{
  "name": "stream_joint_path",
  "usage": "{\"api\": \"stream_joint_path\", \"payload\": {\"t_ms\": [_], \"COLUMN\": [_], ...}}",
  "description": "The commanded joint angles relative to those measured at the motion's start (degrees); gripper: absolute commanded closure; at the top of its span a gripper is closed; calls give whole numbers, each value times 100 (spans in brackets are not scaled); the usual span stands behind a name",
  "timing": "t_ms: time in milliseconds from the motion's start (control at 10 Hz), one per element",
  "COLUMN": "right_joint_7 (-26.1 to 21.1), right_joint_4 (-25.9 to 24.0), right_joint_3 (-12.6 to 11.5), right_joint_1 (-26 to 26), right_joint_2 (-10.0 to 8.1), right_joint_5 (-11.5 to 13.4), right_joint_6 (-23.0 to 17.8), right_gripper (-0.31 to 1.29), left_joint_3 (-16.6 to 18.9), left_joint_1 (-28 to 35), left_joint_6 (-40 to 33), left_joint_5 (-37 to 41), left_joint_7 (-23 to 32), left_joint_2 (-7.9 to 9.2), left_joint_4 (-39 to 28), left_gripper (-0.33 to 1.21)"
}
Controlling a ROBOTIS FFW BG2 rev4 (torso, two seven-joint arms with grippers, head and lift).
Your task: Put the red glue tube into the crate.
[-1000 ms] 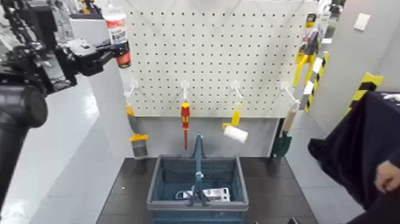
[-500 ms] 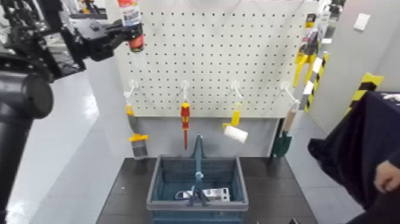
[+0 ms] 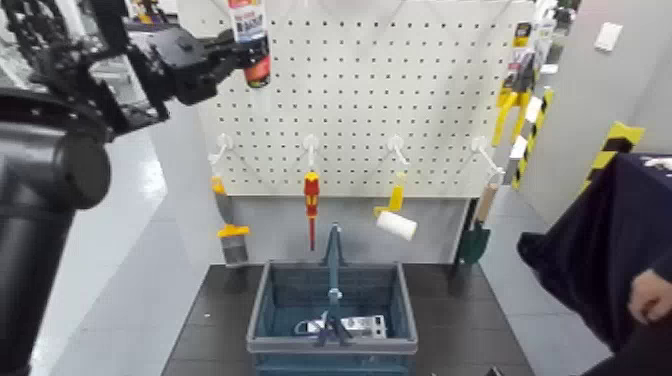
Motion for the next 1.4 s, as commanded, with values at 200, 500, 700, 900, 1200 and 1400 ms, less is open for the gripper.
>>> {"api": "stream_joint_path", "payload": {"t_ms": [200, 500, 700, 900, 1200, 1400], "right_joint_7": [0, 0, 0, 0, 0, 0], "right_joint_4": [4, 4, 12, 4, 12, 21], "right_joint_3": [35, 43, 61, 79, 79, 61], "right_joint_1": [0, 0, 0, 0, -9, -9], "right_joint_2": [8, 17, 8, -9, -9, -9], "right_joint_5": [0, 0, 0, -9, -18, -27], "right_joint_6": [7, 16, 16, 16, 16, 16], "right_gripper": [18, 18, 18, 18, 18, 18], "left_joint_3": [-273, -247, -396, -431, -501, -528], "left_joint_1": [387, 1055, 1389, 1696, 1723, 1723], "left_joint_6": [68, 287, 375, 463, 411, 402], "left_joint_5": [195, 345, 415, 424, 336, 274], "left_joint_7": [67, 181, 190, 181, -4, -39], "left_joint_2": [-214, -407, -478, -495, -478, -487], "left_joint_4": [144, 153, 443, 733, 1445, 1770], "left_gripper": [112, 112, 112, 112, 112, 112]}}
